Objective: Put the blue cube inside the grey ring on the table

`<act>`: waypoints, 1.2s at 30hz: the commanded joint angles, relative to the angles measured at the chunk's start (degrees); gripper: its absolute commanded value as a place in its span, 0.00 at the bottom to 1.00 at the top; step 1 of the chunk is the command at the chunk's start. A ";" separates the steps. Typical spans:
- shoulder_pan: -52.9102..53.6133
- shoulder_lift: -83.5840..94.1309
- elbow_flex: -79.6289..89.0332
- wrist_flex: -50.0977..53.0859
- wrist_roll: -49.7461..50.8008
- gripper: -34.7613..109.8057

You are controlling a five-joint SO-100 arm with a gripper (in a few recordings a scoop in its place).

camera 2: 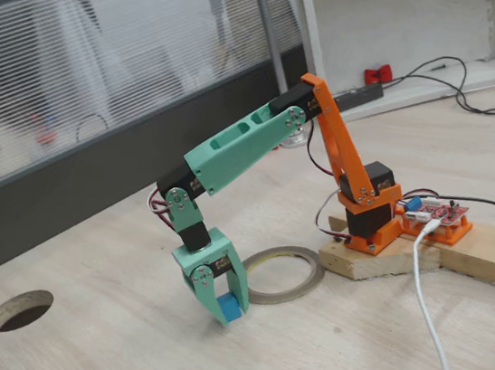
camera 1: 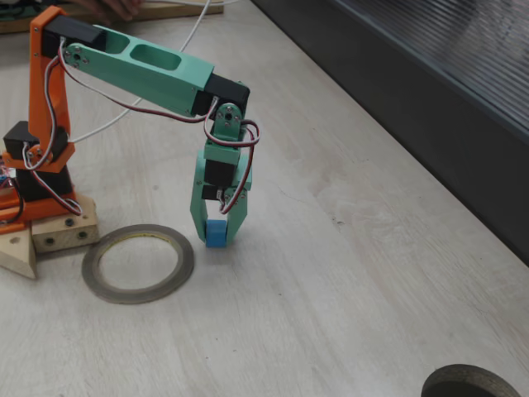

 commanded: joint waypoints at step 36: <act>0.26 18.46 0.18 1.14 0.53 0.37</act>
